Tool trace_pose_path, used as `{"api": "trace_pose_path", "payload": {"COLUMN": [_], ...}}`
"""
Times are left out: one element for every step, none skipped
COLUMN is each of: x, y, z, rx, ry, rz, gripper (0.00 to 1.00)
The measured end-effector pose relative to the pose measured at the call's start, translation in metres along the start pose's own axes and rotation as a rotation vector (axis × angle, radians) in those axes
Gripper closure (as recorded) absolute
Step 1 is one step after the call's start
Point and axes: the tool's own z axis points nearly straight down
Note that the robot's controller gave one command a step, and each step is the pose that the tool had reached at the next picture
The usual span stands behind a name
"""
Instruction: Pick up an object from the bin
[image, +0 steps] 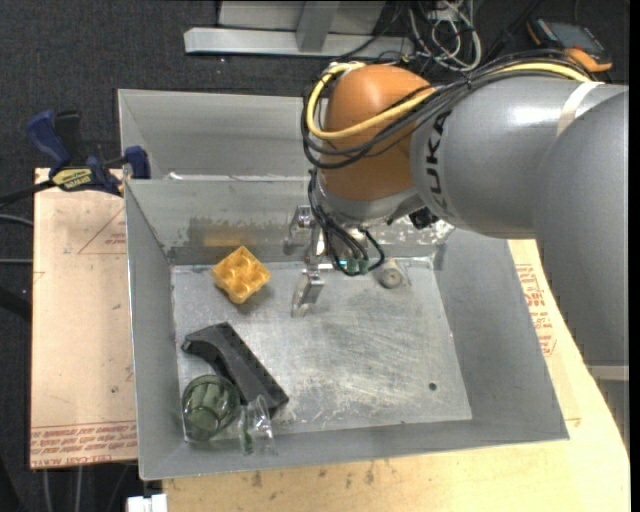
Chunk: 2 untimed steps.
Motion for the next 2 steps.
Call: {"api": "trace_pose_path", "payload": {"x": [-0.002,-0.014], "y": [0.0,0.042], "z": [-0.005,0.036], "rx": [-0.001,0.0], "ry": [-0.008,-0.018], "rz": [0.001,-0.054], "gripper": [0.0,0.0]}}
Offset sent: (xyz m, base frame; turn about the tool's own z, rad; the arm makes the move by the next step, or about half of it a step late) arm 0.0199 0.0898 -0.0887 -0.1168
